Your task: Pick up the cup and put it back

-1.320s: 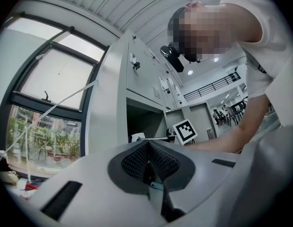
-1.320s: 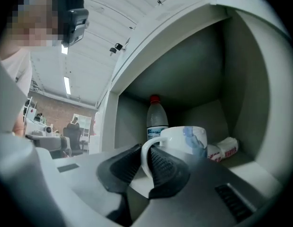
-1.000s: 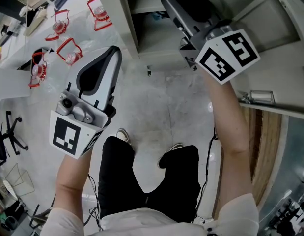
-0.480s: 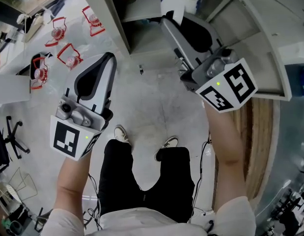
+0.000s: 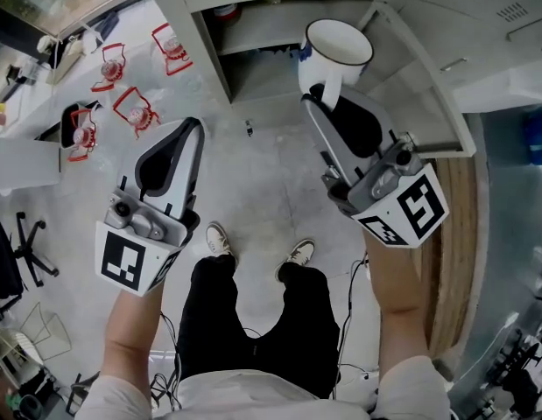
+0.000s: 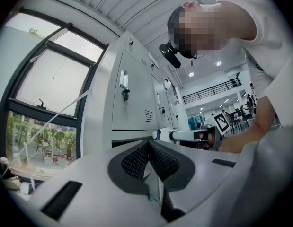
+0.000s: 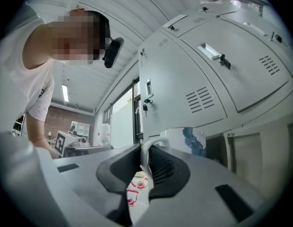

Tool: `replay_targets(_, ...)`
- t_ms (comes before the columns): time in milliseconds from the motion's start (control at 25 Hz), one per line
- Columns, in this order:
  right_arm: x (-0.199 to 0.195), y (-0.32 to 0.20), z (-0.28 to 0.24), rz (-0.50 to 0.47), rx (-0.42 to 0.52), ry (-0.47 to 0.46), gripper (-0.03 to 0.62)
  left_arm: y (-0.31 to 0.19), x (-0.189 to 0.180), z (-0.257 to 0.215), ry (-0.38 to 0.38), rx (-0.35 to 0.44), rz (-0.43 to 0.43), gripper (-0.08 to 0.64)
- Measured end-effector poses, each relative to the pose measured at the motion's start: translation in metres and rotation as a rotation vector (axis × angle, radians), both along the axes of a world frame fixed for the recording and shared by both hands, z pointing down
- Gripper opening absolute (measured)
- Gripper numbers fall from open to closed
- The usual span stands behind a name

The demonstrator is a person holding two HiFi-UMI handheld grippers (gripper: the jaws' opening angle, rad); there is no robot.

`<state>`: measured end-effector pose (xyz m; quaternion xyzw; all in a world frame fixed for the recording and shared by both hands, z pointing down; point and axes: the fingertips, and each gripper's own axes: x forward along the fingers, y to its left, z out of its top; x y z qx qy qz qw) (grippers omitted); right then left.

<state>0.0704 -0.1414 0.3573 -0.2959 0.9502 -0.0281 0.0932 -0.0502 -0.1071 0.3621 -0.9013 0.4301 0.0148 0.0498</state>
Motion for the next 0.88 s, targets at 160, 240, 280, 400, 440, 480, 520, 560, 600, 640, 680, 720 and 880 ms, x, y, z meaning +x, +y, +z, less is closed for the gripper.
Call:
replay_targets(160,0.002,0.025,-0.035,0.013,0.029,-0.008,0.055,0.016,-0.010,-0.027,-0.005,0.000,-0.009,0.021)
replay_targets(240,0.003,0.034,-0.054,0.023,0.041,-0.007,0.055,0.023,-0.015,-0.043,0.001,0.003,-0.017,0.021)
replay_targets(280,0.004,0.038,-0.064,0.025,0.042,-0.008,0.055,0.027,-0.017,-0.051,0.003,0.005,-0.020,0.021)
replay_targets(400,0.006,0.049,-0.094,0.018,0.023,-0.039,0.055,0.037,-0.024,-0.076,0.008,0.014,-0.033,0.021)
replay_targets(440,0.006,0.053,-0.104,0.011,0.016,-0.051,0.055,0.041,-0.027,-0.085,0.011,0.019,-0.040,0.021)
replay_targets(480,0.007,0.058,-0.114,0.005,0.016,-0.057,0.055,0.045,-0.031,-0.093,0.014,0.026,-0.047,0.021)
replay_targets(520,0.008,0.062,-0.125,0.002,0.025,-0.055,0.055,0.049,-0.035,-0.100,0.017,0.034,-0.054,0.021)
replay_targets(560,0.008,0.066,-0.135,0.001,0.039,-0.049,0.055,0.052,-0.039,-0.108,0.023,0.041,-0.063,0.021)
replay_targets(600,0.009,0.069,-0.145,0.002,0.051,-0.043,0.055,0.055,-0.044,-0.115,0.031,0.045,-0.072,0.021)
replay_targets(640,0.011,0.072,-0.154,0.006,0.059,-0.040,0.055,0.059,-0.049,-0.122,0.038,0.045,-0.083,0.021)
replay_targets(680,0.014,0.074,-0.162,0.013,0.062,-0.038,0.055,0.063,-0.053,-0.129,0.042,0.044,-0.093,0.021)
replay_targets(720,0.017,0.076,-0.171,0.024,0.062,-0.036,0.057,0.066,-0.057,-0.137,0.044,0.043,-0.101,0.021)
replay_targets(880,0.033,0.086,-0.206,0.077,0.057,-0.021,0.057,0.081,-0.073,-0.170,0.051,0.047,-0.120,0.021)
